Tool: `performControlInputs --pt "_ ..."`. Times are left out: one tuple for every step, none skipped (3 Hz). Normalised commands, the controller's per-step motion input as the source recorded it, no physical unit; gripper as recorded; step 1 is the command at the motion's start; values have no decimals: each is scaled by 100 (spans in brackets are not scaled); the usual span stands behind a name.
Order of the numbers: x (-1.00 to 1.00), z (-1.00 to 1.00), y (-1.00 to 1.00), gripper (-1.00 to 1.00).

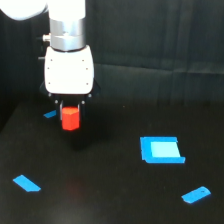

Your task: Pick up the red object from the table

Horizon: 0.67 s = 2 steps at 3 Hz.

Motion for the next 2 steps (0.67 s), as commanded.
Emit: performControlInputs --pt "8 87 -3 -99" --pt "0 80 6 -90"
